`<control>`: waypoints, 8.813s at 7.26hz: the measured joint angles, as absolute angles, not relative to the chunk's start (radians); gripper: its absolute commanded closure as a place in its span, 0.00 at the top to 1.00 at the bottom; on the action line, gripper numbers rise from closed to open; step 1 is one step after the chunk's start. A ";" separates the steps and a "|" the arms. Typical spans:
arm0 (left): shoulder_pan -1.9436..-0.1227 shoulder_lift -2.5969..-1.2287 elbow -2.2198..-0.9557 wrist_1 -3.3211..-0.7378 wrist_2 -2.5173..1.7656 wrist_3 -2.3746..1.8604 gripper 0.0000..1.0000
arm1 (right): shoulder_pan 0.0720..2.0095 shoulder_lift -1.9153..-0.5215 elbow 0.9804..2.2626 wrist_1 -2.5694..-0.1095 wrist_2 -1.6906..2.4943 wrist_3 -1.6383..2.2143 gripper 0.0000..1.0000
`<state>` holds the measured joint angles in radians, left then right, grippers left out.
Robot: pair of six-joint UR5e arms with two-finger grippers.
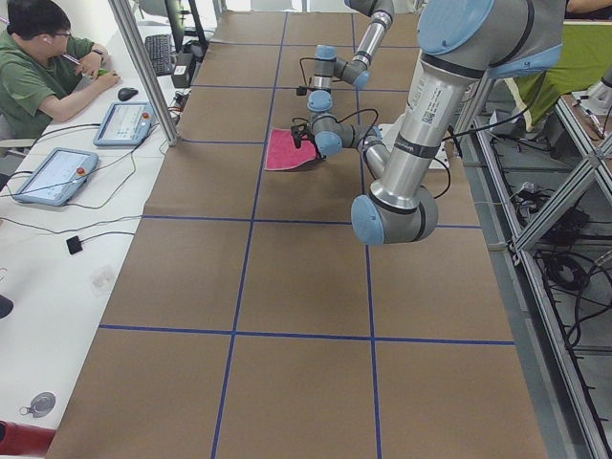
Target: Fold towel twice with both arms
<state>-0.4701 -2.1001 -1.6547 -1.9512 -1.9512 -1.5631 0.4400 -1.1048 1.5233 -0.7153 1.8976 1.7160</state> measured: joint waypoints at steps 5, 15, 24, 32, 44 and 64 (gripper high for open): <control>-0.472 -2.102 -1.660 -1.951 -1.952 -1.563 0.00 | 0.439 -1.104 1.526 -0.712 1.898 1.721 0.00; -0.601 -2.104 -1.694 -1.949 -2.082 -1.564 0.00 | 0.474 -1.118 1.585 -0.712 1.906 1.736 0.00; -0.630 -2.182 -1.580 -1.959 -2.084 -1.562 0.00 | 0.549 -0.998 1.419 -0.722 1.876 1.778 0.00; -0.665 -2.202 -1.480 -2.000 -2.080 -1.563 0.00 | 0.566 -0.999 1.409 -0.721 1.870 1.778 0.00; -0.666 -2.212 -1.470 -2.004 -2.080 -1.570 0.76 | 0.583 -0.976 1.382 -0.721 1.848 1.799 0.99; -0.623 -2.373 -1.214 -2.189 -2.051 -1.614 1.00 | 0.843 -1.033 1.422 -0.722 2.174 1.792 0.99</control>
<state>-0.6234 -2.3730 -1.2138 -2.1890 -2.0515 -1.6141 0.8433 -1.0328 1.4219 -0.7223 2.1736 1.7923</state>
